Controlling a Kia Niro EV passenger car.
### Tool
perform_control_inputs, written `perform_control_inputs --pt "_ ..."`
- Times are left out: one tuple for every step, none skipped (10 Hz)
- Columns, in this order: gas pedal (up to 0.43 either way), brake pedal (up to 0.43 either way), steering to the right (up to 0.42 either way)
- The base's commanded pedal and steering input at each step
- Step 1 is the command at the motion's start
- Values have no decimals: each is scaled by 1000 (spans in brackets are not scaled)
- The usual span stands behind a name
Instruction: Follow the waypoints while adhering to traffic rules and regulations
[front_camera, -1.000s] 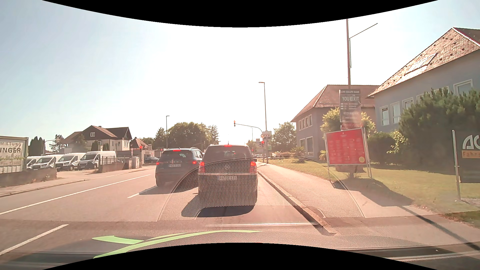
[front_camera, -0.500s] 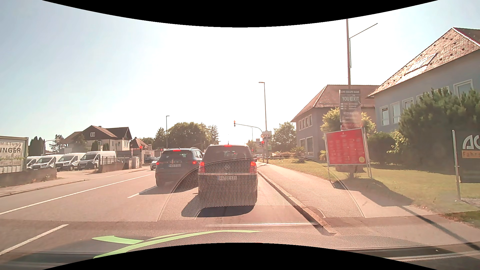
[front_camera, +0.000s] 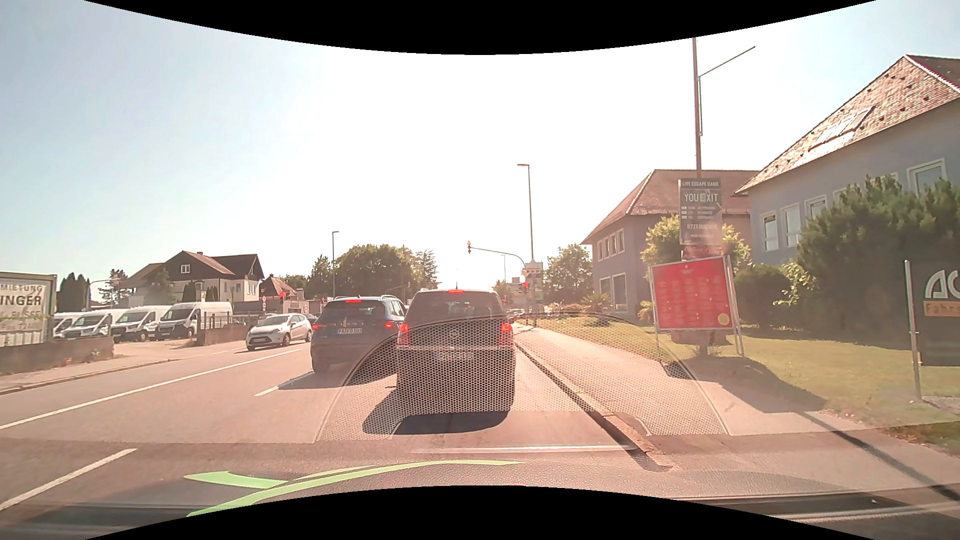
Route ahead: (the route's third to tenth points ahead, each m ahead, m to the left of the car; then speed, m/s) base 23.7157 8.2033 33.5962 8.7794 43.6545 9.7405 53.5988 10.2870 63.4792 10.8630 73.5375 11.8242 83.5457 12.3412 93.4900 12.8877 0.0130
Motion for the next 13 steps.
perform_control_inputs --pt "0 366 -1" --pt "0 366 -1" --pt "0 366 -1" --pt "0 366 -1" --pt "0 366 -1" --pt "0 366 -1" --pt "0 366 -3" --pt "0 366 -3" --pt "0 366 -3" --pt "0 360 -3" --pt "0 360 -3" --pt "0 360 -3" --pt "0 360 -3"
